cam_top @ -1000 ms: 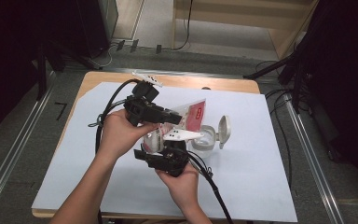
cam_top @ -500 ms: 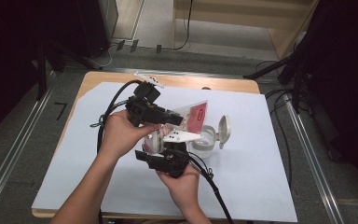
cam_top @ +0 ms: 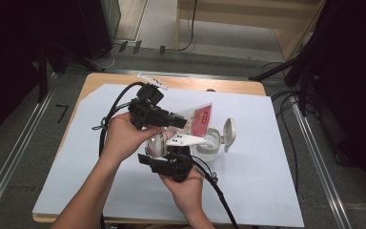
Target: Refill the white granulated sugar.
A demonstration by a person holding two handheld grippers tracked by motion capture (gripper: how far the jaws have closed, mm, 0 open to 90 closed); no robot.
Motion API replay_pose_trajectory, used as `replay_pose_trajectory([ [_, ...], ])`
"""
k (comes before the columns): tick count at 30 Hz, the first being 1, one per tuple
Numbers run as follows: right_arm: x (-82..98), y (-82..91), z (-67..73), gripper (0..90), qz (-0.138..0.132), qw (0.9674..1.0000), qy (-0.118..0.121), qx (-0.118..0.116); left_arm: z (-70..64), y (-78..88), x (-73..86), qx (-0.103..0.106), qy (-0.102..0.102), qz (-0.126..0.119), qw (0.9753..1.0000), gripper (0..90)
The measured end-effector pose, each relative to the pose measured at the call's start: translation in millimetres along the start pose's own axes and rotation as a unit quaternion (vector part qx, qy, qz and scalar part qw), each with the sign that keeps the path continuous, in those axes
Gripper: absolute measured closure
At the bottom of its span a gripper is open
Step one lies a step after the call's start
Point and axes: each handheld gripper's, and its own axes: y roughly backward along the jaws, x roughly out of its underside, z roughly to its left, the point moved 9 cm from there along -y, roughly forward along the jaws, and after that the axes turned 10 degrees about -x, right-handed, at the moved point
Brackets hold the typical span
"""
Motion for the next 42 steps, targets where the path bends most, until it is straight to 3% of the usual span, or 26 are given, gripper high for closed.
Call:
replay_pose_trajectory([
  [13,0.9,-1.2,0.3,61.9,0.001,1.0,0.004,0.003,0.2,-0.2,0.0,-0.003,-0.002,-0.001,1.0,76.2],
  [22,2.9,-2.3,0.4,61.1,0.012,0.9993,0.031,0.02,0.9,-0.1,0.2,-0.005,-0.002,0.001,1.0,77.0],
  [31,1.9,-1.5,0.8,63.0,0.011,0.9994,0.026,0.019,0.6,-1.1,-1.9,-0.006,-0.002,-0.004,1.0,77.4],
  [42,-4.1,-0.6,-0.6,62.5,0.01,0.9994,0.029,0.019,6.0,-4.4,-10.9,-0.008,0.007,0.014,0.9998,79.2],
])
